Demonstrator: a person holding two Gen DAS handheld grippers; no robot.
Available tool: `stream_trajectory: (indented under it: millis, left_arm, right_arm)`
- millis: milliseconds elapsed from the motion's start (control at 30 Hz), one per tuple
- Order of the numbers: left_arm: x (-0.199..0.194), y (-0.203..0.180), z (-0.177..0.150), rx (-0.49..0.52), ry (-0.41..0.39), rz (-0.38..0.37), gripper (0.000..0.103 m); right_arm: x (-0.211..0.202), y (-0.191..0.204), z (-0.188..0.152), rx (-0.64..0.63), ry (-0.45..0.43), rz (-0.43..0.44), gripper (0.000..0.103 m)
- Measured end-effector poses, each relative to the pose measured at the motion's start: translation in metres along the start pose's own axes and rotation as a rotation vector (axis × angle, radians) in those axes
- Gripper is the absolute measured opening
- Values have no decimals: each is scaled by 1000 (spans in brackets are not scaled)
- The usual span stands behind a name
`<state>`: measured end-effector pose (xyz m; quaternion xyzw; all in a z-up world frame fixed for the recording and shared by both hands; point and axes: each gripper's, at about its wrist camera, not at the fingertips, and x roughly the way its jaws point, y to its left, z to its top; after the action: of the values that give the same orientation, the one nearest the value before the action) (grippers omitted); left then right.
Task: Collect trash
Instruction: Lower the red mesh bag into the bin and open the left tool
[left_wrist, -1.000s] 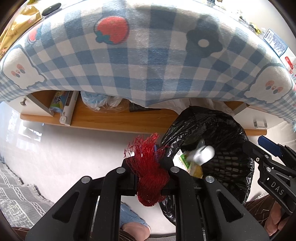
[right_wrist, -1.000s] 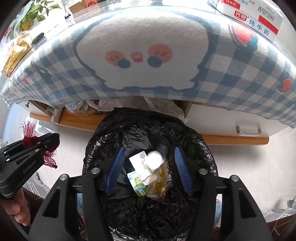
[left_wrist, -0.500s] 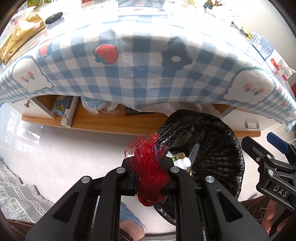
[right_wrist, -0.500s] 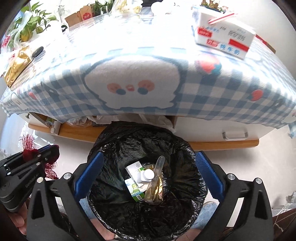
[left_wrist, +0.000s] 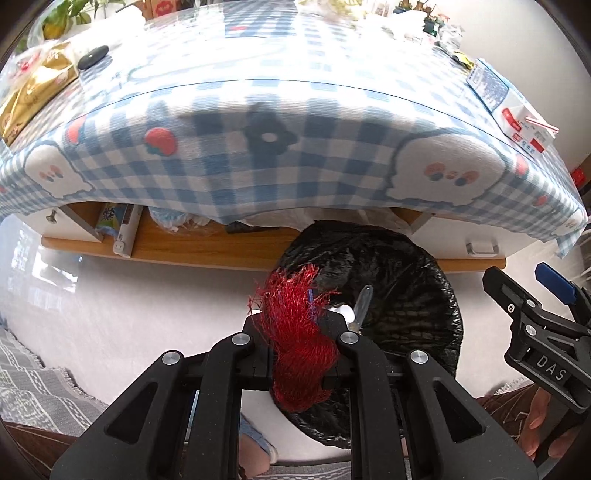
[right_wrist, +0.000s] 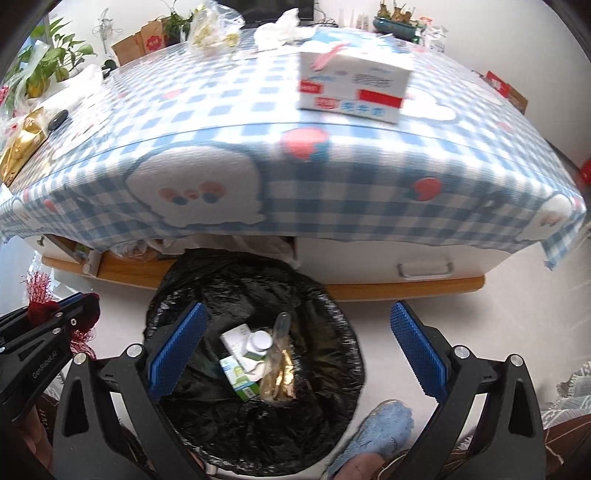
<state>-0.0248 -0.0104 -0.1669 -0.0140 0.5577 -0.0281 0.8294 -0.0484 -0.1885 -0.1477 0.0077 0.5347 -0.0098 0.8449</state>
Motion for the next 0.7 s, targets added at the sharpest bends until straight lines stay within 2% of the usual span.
stream_trajectory:
  millis: [367, 700]
  left_arm:
    - [11, -46, -2, 51, 10, -17, 13]
    - [42, -56, -7, 69, 52, -7, 13]
  right_arm:
    - [0, -41, 0, 27, -7, -32, 95]
    - [16, -59, -4, 1, 2, -55, 95]
